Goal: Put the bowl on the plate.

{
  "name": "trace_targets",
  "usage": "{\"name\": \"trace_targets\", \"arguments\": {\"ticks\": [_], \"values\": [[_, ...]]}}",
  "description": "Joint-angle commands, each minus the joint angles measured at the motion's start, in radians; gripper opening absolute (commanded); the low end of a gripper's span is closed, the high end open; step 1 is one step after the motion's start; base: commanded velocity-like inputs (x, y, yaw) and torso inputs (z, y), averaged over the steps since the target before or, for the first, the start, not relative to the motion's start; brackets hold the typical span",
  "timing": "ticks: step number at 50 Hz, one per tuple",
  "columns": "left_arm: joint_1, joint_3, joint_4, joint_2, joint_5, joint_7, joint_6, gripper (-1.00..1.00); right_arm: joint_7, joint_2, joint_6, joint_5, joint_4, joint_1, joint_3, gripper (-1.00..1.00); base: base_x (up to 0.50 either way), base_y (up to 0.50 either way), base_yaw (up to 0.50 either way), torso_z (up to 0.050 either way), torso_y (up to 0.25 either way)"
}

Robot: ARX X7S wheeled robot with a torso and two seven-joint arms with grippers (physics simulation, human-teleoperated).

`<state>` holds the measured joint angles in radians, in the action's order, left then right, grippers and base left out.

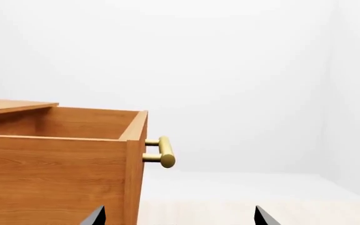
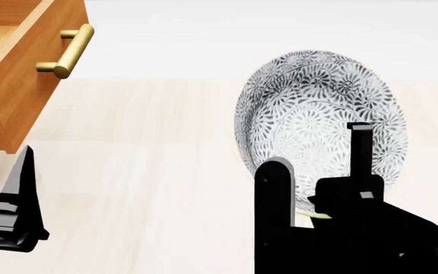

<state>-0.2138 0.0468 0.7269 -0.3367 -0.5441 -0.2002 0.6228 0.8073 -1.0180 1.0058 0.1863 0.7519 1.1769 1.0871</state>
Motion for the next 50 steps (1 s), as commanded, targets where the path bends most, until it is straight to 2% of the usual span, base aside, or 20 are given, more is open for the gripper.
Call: {"name": "trace_targets", "arguments": {"ticks": [1, 6, 7, 13, 35, 50], "values": [[0.012, 0.013, -0.01, -0.003, -0.014, 0.004, -0.013, 1.0, -0.071, -0.219, 0.145, -0.04, 0.273, -0.092, -0.138, -1.0, 0.0, 0.0, 0.0, 0.0, 0.0], [0.019, 0.018, -0.007, -0.006, -0.016, 0.001, -0.015, 1.0, -0.186, -0.338, 0.104, -0.149, 0.295, -0.233, -0.266, -1.0, 0.0, 0.0, 0.0, 0.0, 0.0], [0.022, 0.02, -0.006, -0.005, -0.017, -0.001, -0.016, 1.0, -0.247, -0.382, 0.085, -0.199, 0.295, -0.267, -0.287, -1.0, 0.0, 0.0, 0.0, 0.0, 0.0], [0.025, 0.019, -0.004, -0.008, -0.017, -0.006, -0.016, 1.0, -0.533, -0.551, -0.005, -0.415, 0.295, -0.336, -0.242, -1.0, 0.0, 0.0, 0.0, 0.0, 0.0], [0.027, 0.015, -0.003, -0.015, -0.024, -0.016, -0.017, 1.0, -0.83, -0.553, 0.018, -0.522, 0.243, -0.489, -0.099, -1.0, 0.0, 0.0, 0.0, 0.0, 0.0], [0.024, 0.009, -0.007, -0.02, -0.024, -0.022, -0.02, 1.0, -0.924, -0.552, -0.093, -0.536, 0.134, -0.575, -0.017, -1.0, 0.0, 0.0, 0.0, 0.0, 0.0]]}}
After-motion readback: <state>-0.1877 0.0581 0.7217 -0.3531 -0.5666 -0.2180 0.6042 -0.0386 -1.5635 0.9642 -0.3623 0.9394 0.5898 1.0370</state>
